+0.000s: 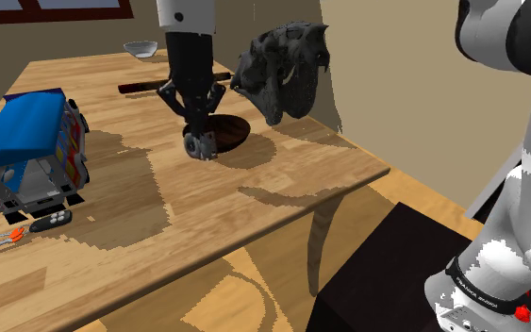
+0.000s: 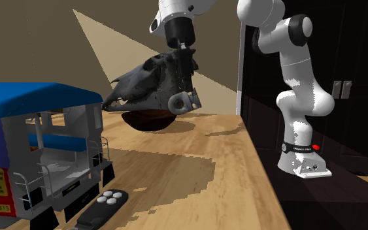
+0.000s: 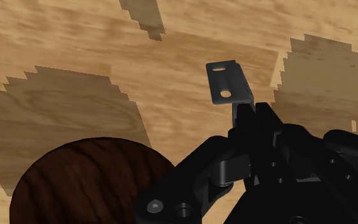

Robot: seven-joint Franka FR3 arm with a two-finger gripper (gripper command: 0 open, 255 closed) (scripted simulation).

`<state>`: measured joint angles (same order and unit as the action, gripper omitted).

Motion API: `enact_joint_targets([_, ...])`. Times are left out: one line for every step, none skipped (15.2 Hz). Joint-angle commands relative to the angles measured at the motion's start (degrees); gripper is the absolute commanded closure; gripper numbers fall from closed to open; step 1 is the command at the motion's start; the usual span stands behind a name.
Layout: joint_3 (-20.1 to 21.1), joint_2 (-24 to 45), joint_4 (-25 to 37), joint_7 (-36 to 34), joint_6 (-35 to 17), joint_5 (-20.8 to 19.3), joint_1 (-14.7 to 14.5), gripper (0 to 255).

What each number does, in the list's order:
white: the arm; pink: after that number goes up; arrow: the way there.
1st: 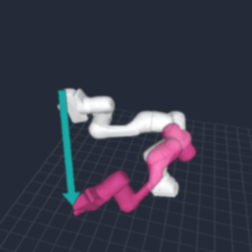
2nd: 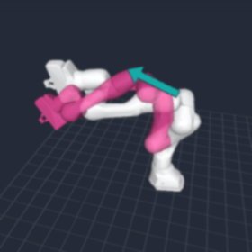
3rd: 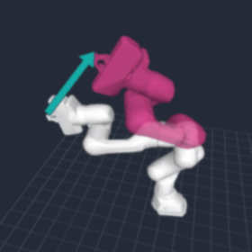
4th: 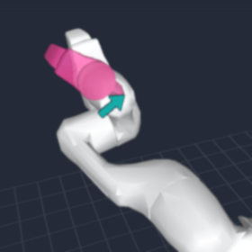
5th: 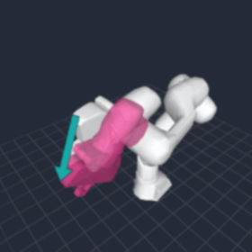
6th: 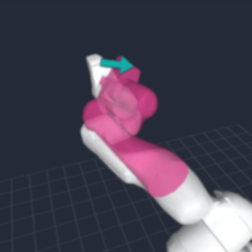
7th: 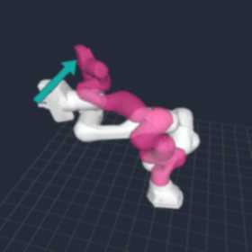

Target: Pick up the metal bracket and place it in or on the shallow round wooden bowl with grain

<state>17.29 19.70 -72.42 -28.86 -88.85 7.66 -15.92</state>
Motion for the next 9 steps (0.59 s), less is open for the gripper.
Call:
enact_joint_targets([-0.6,1.5,2.7,1.4,1.5,-0.3,0.9,255])
enact_joint_targets([-0.9,2.5,4.2,2.3,2.3,-0.5,1.5,255])
enact_joint_targets([-1.3,3.5,5.8,3.3,3.2,-0.6,2.1,255])
enact_joint_targets([-1.6,4.6,7.6,4.2,4.1,-0.9,2.7,255])
enact_joint_targets([-2.0,5.8,9.6,5.1,5.0,-1.1,3.3,255])
enact_joint_targets([-2.3,7.2,11.8,6.0,6.1,-1.3,3.8,255])
enact_joint_targets([-2.6,8.7,14.2,6.9,7.3,-1.6,4.3,255])
enact_joint_targets([-2.9,10.4,17.0,7.7,8.6,-1.8,4.8,255])
enact_joint_targets([-3.2,12.4,20.3,8.5,10.0,-2.1,5.2,255])
